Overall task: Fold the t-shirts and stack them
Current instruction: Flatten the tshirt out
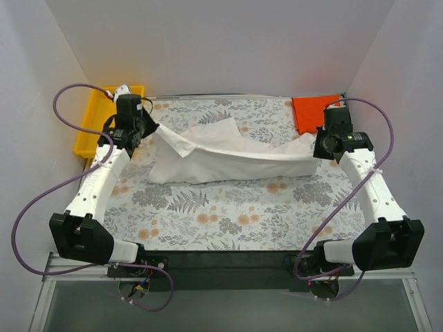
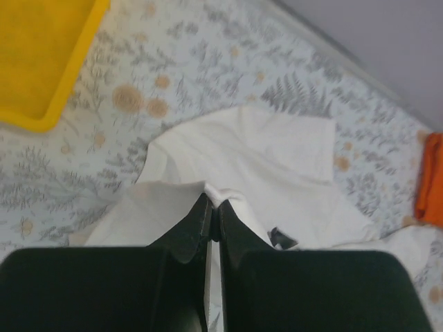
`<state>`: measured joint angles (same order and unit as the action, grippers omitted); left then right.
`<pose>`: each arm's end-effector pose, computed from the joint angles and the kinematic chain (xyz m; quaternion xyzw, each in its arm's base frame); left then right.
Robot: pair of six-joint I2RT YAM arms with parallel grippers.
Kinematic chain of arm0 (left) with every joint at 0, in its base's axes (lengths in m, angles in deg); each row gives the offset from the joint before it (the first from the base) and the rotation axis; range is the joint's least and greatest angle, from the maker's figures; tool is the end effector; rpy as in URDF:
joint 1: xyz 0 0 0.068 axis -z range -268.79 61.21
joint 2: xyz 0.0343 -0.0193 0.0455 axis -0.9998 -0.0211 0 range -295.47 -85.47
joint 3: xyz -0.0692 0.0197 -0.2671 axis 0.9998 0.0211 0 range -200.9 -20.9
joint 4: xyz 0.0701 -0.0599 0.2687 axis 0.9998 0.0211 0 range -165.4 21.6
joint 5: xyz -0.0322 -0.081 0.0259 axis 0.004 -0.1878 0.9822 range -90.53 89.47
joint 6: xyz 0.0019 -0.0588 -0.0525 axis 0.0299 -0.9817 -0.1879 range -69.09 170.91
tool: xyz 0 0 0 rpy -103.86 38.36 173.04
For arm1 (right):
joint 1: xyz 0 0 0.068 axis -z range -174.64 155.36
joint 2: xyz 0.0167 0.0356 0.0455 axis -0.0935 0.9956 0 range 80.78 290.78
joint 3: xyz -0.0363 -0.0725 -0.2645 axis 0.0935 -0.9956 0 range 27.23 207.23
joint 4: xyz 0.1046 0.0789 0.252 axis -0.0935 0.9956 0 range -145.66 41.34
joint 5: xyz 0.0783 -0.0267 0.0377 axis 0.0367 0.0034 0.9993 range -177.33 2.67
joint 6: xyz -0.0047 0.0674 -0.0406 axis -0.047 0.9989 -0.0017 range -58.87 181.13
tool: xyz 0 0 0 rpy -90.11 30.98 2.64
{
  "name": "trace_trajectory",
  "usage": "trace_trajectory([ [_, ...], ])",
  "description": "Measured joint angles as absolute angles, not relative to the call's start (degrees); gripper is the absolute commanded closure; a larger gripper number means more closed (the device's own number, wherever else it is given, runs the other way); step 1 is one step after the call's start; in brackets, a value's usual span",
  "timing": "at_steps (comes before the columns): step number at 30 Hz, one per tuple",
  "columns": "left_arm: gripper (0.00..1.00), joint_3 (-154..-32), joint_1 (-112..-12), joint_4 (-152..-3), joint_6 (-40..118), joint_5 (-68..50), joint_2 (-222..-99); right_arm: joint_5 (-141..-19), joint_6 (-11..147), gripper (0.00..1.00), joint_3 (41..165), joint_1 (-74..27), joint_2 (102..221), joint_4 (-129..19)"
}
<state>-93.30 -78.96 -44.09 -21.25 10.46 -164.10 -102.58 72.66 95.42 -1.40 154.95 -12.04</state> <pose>0.3495 -0.0474 0.3211 -0.4983 0.7421 -0.2238 0.3884 0.3107 0.0189 0.2969 0.0845 0.9275 -0.0686 0.3577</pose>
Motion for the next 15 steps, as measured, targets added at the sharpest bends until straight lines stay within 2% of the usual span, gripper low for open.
trace_trajectory([
  [9,1.0,-123.22,-79.18,-39.37,-17.75,17.76,-163.86,-102.31,75.39,0.99,114.59,-1.38,153.32,-10.88],
  [15,1.0,-130.52,-79.16,-38.29,-14.82,20.73,-157.04,-104.24,75.35,0.99,123.0,-1.55,145.25,-10.45],
])
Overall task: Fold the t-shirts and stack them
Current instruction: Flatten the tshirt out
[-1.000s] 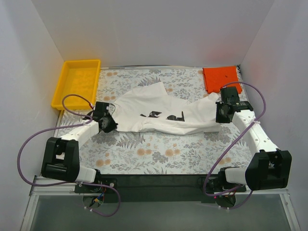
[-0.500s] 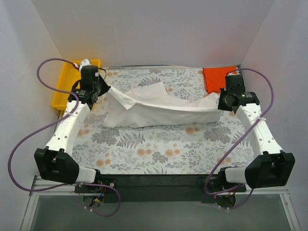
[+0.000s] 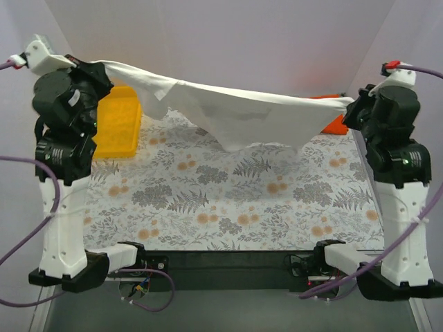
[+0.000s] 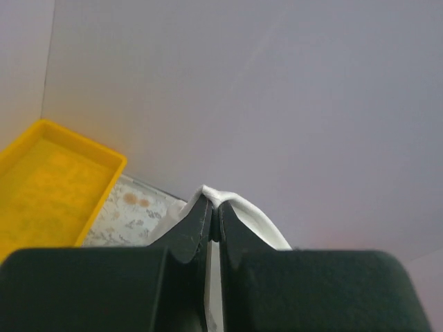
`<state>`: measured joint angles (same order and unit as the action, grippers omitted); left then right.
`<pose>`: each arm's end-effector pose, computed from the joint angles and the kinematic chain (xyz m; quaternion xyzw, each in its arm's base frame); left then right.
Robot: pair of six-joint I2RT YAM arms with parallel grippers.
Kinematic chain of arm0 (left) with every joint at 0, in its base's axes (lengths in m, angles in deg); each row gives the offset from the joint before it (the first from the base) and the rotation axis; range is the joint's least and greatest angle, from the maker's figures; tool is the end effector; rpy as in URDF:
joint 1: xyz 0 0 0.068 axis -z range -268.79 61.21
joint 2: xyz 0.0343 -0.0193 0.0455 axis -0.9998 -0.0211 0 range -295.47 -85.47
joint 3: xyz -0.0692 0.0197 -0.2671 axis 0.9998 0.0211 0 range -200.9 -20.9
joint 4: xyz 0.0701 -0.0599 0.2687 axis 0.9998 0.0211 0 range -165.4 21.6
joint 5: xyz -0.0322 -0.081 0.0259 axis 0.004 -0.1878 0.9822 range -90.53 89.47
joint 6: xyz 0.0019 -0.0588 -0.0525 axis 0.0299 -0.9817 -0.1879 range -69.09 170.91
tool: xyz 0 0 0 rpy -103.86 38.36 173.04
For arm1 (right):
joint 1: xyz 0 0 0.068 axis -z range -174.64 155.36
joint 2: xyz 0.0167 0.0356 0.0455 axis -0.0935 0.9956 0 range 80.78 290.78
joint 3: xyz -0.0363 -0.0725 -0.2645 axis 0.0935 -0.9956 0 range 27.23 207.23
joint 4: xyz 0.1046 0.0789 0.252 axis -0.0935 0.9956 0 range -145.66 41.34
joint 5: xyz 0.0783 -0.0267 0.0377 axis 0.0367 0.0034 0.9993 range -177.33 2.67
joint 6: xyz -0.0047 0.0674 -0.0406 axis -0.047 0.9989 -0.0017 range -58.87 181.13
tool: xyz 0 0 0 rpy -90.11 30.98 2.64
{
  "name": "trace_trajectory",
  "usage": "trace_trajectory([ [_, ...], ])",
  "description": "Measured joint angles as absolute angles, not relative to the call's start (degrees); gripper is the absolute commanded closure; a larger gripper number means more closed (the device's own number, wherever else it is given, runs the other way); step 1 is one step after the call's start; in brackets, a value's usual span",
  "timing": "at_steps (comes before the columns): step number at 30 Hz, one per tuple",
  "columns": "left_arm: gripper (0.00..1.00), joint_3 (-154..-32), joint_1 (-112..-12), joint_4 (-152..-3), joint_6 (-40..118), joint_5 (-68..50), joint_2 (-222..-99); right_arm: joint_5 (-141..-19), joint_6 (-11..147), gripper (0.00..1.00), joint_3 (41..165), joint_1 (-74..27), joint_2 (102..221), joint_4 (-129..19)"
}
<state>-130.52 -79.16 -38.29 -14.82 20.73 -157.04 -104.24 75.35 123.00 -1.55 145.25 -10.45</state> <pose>0.2478 -0.0171 0.5830 -0.4402 0.5464 -0.3259 0.6336 0.2384 0.0091 0.5129 0.1401 0.7716 -0.0021 0.6205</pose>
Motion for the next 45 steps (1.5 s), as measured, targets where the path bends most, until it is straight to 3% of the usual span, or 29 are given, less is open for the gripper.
trace_trajectory([
  [9,1.0,-137.45,-75.21,-42.64,-7.28,20.86,-141.96,-106.57,72.22,0.99,133.4,-4.92,132.62,-11.17],
  [16,1.0,-140.58,-69.54,-49.0,-0.2,20.91,-144.38,-106.75,68.92,0.99,136.92,-5.64,133.21,-13.2],
  [22,1.0,-132.45,-68.41,-55.76,2.99,21.28,-157.15,-106.92,66.89,0.99,128.92,-5.58,141.36,-14.38],
  [31,1.0,-110.26,-71.31,-62.01,0.41,14.63,-188.27,-107.95,65.43,0.99,103.18,-3.74,162.74,-20.13],
  [38,1.0,-112.62,-76.04,-61.66,-2.52,7.97,-206.74,-105.96,66.5,0.99,98.7,0.72,174.65,-28.24],
  [45,1.0,-119.55,-78.46,-61.68,-4.55,3.94,-212.03,-104.65,65.34,0.99,103.02,3.04,184.79,-33.97],
])
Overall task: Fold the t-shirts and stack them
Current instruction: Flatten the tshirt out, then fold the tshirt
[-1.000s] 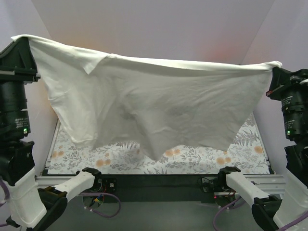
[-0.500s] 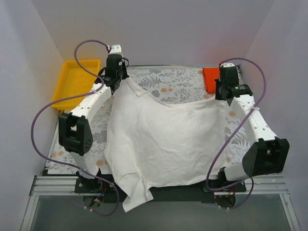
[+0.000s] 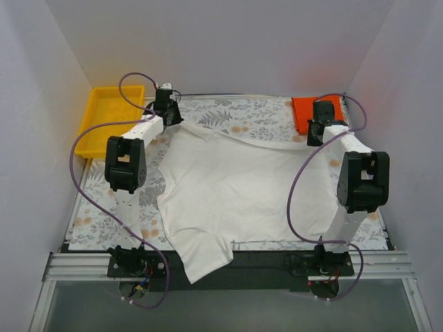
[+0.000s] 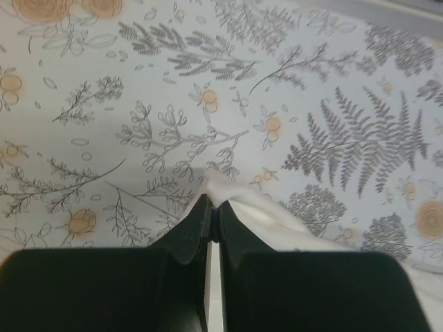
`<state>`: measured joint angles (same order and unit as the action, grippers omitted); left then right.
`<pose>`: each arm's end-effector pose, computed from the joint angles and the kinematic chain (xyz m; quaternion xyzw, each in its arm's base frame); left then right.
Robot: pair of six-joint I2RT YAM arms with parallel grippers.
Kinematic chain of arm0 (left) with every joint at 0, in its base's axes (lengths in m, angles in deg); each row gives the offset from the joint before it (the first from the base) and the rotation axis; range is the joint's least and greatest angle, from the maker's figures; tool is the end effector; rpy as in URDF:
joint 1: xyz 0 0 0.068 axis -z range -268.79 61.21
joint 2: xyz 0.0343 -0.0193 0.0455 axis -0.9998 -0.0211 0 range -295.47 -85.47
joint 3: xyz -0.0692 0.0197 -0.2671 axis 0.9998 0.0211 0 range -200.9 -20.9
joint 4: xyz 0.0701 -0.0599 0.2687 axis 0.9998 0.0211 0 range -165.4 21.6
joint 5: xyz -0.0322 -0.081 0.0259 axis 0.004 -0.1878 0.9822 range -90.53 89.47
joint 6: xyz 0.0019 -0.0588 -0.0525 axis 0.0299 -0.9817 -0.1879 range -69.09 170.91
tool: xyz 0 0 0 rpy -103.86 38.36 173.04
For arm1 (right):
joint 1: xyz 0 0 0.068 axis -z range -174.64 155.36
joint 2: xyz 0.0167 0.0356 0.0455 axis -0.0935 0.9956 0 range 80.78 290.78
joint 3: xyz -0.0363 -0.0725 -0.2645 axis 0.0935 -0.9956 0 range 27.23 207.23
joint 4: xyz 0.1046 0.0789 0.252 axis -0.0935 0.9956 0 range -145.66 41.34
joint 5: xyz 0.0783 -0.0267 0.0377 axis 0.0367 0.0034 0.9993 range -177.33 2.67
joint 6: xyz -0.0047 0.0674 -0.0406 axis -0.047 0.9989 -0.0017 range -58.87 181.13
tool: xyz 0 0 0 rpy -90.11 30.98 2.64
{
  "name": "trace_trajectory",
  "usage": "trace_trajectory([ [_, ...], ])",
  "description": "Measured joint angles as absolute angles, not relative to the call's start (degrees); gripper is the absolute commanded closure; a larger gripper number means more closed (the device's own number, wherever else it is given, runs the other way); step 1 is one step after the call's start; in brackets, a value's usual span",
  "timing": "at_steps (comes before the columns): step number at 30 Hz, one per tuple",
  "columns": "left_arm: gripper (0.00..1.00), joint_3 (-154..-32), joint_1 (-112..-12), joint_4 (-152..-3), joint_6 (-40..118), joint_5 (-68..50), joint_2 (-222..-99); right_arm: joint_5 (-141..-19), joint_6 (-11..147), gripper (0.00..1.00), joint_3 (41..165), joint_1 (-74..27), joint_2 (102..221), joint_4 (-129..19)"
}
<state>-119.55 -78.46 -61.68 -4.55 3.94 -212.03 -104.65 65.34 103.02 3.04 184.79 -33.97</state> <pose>0.5432 -0.0936 0.1618 -0.3646 0.8356 -0.1925 0.3631 0.4398 -0.0023 0.1931 0.0669 0.9277 -0.1219 0.3464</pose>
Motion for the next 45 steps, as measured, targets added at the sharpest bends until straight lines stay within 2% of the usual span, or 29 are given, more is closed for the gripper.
trace_trajectory([
  [7,1.0,-123.53,-78.92,-60.92,-9.16,-0.67,-211.88,-102.58,64.92,0.99,106.24,4.67,187.61,-35.78],
  [16,1.0,-117.78,-78.92,-50.21,-21.55,-1.65,-203.13,-100.15,64.71,0.99,106.35,7.65,187.59,-36.0],
  [22,1.0,-109.76,-78.92,-47.04,-29.92,-1.69,-190.7,-100.0,64.81,0.99,106.32,8.15,186.21,-34.38],
  [32,1.0,-88.78,-78.92,-47.85,-41.62,-4.03,-172.03,-100.15,67.48,0.99,104.71,8.48,180.64,-30.56],
  [45,1.0,-77.24,-78.62,-46.49,-52.66,-10.57,-161.3,-100.54,68.92,0.99,101.47,9.16,178.87,-25.49],
])
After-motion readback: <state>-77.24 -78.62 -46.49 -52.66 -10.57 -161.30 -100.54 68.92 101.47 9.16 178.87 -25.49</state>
